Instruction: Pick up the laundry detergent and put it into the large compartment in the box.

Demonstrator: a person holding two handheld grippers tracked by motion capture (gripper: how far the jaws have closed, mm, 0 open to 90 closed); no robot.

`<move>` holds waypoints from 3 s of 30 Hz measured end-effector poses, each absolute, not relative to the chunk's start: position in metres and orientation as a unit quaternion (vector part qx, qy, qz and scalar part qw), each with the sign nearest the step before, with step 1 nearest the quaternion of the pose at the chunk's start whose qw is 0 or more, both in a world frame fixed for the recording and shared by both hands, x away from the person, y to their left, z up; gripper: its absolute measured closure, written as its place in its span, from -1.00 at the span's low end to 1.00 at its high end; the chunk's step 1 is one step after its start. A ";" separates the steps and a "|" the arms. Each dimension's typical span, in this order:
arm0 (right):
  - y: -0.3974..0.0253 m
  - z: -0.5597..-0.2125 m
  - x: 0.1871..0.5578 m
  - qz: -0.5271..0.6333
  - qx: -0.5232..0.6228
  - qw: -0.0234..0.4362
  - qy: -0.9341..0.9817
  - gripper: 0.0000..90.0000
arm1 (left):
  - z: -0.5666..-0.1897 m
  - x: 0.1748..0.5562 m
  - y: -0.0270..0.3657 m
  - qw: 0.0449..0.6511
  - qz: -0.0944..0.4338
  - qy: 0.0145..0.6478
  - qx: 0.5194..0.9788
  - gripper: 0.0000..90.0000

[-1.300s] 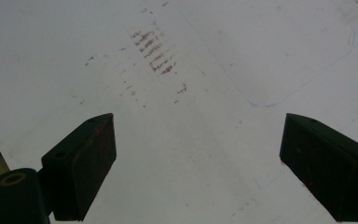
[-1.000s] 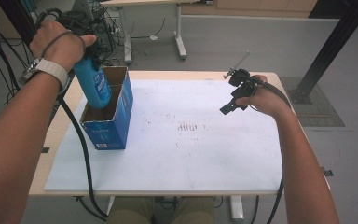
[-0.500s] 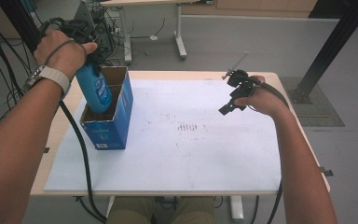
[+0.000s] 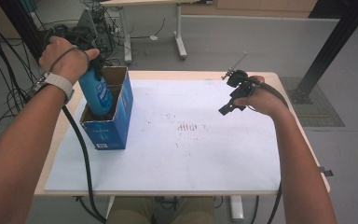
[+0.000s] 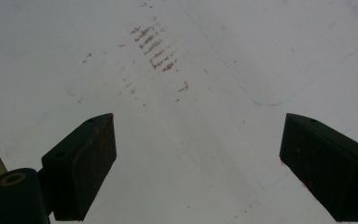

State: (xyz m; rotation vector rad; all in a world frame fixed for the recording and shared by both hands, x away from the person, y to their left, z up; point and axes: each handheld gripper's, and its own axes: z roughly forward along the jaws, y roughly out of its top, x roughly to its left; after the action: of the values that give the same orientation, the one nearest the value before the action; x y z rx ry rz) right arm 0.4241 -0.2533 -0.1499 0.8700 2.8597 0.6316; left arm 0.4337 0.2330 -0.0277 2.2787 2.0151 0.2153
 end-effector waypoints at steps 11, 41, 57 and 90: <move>-0.255 -0.152 0.424 0.208 0.286 0.041 0.934 -0.76 | -0.041 0.438 0.228 0.040 0.065 0.655 0.752 -0.16; -0.261 -0.154 0.422 0.212 0.296 0.042 0.930 -0.76 | -0.085 0.443 0.224 0.036 0.059 0.648 0.759 -0.16; -0.260 -0.157 0.424 0.209 0.296 0.039 0.931 -0.76 | -0.101 0.444 0.224 0.032 0.060 0.645 0.762 -0.16; -0.261 -0.161 0.425 0.209 0.301 0.035 0.930 -0.76 | -0.132 0.451 0.220 0.014 0.051 0.636 0.770 -0.16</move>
State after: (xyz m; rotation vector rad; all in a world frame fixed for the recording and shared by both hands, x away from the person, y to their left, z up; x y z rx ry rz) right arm 0.4253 -0.2613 -0.1610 0.9245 2.8592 0.6413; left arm 0.4510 0.2196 -0.1324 2.3967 1.9808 0.1599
